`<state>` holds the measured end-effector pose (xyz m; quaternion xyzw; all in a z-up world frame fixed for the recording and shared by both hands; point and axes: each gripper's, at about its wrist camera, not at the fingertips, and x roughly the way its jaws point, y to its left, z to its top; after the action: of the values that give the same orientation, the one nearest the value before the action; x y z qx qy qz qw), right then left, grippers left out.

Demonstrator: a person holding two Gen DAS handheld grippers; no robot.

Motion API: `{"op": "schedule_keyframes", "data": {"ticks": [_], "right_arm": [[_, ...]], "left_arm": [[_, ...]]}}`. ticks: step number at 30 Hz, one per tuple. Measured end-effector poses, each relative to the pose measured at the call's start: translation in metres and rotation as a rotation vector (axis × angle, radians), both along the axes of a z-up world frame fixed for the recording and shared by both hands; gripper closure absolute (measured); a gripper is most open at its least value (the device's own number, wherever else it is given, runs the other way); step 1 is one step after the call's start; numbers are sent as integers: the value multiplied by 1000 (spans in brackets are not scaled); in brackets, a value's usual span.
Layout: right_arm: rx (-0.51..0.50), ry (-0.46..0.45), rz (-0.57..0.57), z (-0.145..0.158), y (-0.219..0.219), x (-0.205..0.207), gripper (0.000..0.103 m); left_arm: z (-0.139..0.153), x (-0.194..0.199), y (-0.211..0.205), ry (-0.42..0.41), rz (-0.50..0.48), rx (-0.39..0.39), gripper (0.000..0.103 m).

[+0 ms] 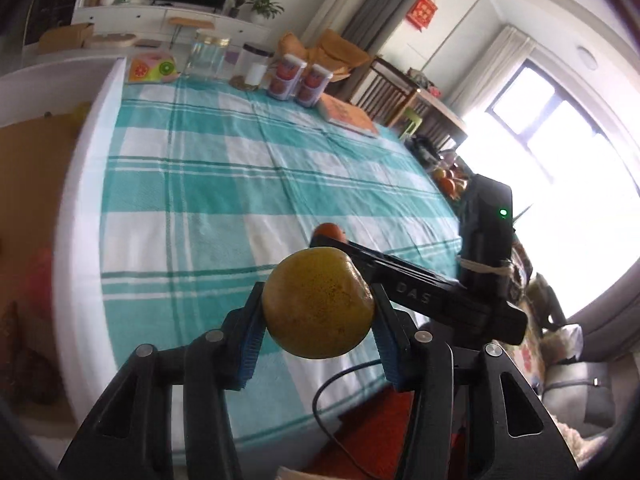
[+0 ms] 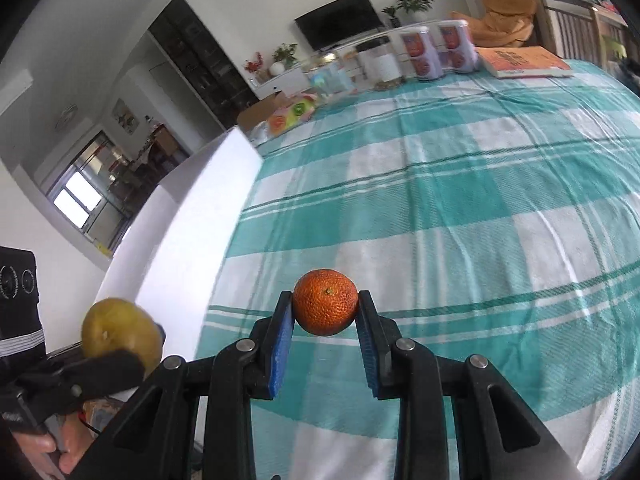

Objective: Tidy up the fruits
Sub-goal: 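Carry both fruits over the white box and open both grippers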

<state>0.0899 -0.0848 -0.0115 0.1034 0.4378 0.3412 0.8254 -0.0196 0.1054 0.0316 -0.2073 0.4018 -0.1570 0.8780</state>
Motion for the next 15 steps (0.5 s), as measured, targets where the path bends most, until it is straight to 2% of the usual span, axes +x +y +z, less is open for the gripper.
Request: {"op": "schedule_keyframes", "data": {"ticks": [3, 6, 10, 12, 15], "right_arm": [[57, 10, 144, 25, 52, -17, 72], [80, 10, 287, 46, 104, -37, 72], [88, 53, 399, 57, 152, -53, 72], [49, 66, 457, 58, 174, -62, 72], [-50, 33, 537, 56, 206, -81, 72]], "left_arm": [[29, -30, 41, -37, 105, 21, 52], [35, -46, 91, -34, 259, 89, 52], [9, -51, 153, 69, 452, 185, 52], [-7, -53, 171, 115, 501, 230, 51], [-28, -54, 186, 178, 534, 242, 51]]}}
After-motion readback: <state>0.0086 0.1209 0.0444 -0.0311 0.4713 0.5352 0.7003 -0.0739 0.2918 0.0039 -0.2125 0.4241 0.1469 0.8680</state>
